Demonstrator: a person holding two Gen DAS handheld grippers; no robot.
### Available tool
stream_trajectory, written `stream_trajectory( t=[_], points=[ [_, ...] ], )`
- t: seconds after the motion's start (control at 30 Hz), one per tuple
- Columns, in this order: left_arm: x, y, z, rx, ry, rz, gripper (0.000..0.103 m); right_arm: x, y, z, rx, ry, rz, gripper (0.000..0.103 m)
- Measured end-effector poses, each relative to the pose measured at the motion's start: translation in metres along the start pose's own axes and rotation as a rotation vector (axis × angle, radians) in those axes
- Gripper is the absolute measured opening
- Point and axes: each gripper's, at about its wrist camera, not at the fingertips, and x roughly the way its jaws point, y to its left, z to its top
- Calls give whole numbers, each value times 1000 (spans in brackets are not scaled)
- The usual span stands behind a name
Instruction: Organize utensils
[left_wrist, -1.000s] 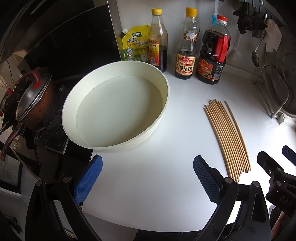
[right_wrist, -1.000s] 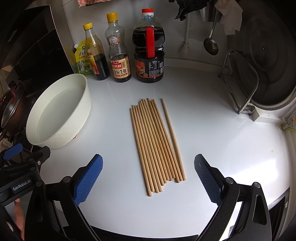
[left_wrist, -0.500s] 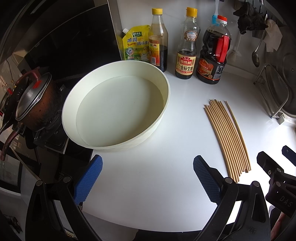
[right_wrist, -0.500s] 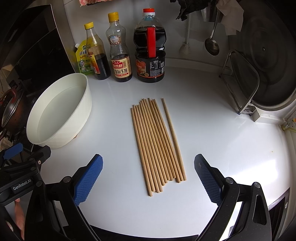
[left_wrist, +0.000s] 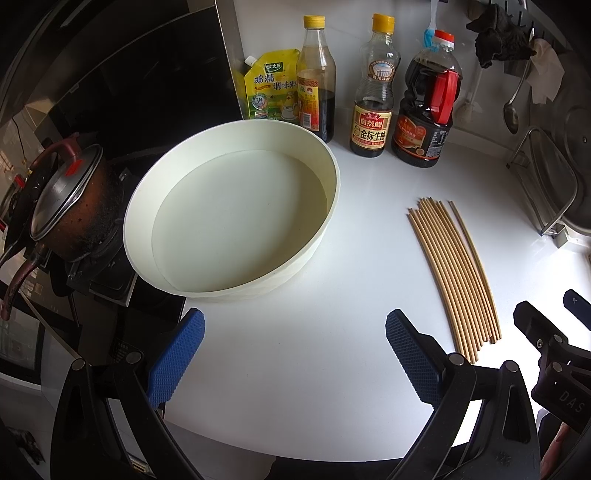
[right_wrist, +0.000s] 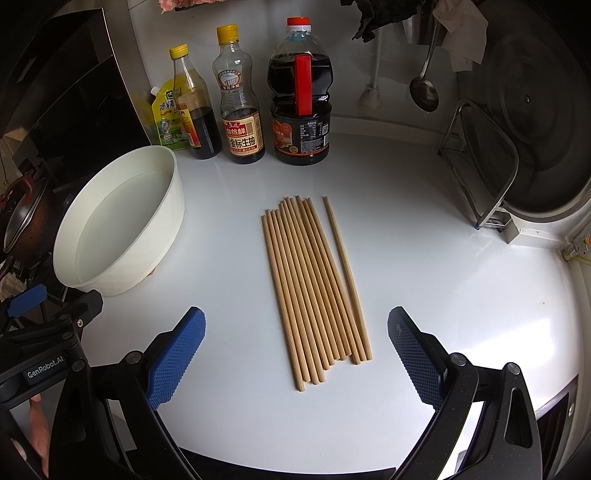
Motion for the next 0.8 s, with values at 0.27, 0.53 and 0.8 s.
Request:
stream_trajectory(
  t=[0.27, 0.53, 0.8],
  points=[
    [0, 0, 0, 1, -1, 0, 97, 0, 2, -1, -4, 1, -2, 95],
    [2, 2, -2, 2, 5, -1, 97, 1, 4, -1, -5, 5, -1, 95],
    [13, -5, -10, 15, 28, -21, 97, 7, -5, -6, 15, 14, 31, 95]
  ],
)
